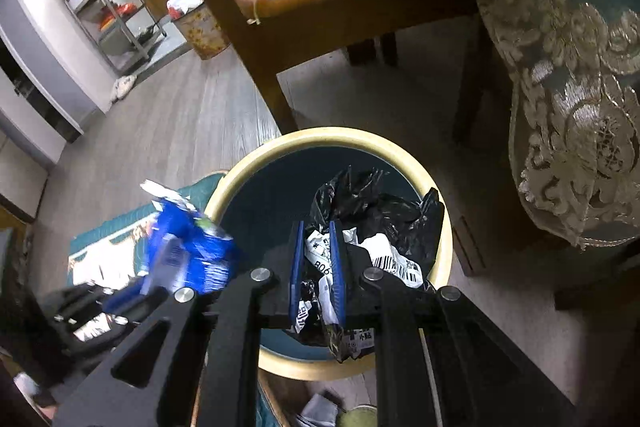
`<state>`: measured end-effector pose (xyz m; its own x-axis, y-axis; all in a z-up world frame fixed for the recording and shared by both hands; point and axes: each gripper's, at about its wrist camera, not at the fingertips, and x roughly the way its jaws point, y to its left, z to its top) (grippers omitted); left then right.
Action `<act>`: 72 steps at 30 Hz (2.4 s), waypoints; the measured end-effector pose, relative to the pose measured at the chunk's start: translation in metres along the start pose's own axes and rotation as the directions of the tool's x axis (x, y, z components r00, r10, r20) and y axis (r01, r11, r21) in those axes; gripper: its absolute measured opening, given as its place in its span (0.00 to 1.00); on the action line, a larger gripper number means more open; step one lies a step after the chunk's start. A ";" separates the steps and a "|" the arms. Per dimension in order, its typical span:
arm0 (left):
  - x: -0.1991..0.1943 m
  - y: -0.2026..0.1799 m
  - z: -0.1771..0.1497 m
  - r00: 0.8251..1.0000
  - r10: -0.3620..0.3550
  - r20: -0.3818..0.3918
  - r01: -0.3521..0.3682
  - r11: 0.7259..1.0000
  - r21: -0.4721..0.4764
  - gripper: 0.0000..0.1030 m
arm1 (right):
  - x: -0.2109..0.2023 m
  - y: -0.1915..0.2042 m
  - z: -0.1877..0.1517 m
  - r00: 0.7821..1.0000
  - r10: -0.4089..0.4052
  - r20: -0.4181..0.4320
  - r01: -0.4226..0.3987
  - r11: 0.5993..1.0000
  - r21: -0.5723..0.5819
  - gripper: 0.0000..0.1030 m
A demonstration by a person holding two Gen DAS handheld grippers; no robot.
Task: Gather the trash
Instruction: 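Carry both bags to the teal bin and open both tools to drop them, then grasp the blue glove with left tool while right tool grasps red-white box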
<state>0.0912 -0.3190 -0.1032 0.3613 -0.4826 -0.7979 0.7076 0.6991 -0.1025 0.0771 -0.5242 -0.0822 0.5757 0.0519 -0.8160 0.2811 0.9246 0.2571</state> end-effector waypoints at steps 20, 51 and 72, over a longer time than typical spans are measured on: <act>-0.018 -0.001 0.006 0.996 -0.012 0.086 0.012 1.000 0.003 0.32 | -0.015 0.028 0.006 0.999 0.013 0.050 -0.010 0.998 -0.063 0.30; -0.203 0.133 -0.102 0.944 0.273 0.185 -0.225 0.944 -0.242 0.79 | -0.025 0.217 -0.051 0.993 0.102 0.063 -0.074 0.934 -0.348 0.94; -0.218 0.248 -0.190 0.881 0.472 -0.014 -0.434 0.799 -0.417 0.79 | 0.043 0.278 -0.103 0.996 0.025 -0.089 -0.065 0.870 -0.489 0.94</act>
<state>0.0726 0.0598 -0.0675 0.6441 -0.0879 -0.7599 0.1551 0.9877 0.0172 0.1009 -0.2259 -0.0987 0.5122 0.1078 -0.8521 -0.1683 0.9855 0.0235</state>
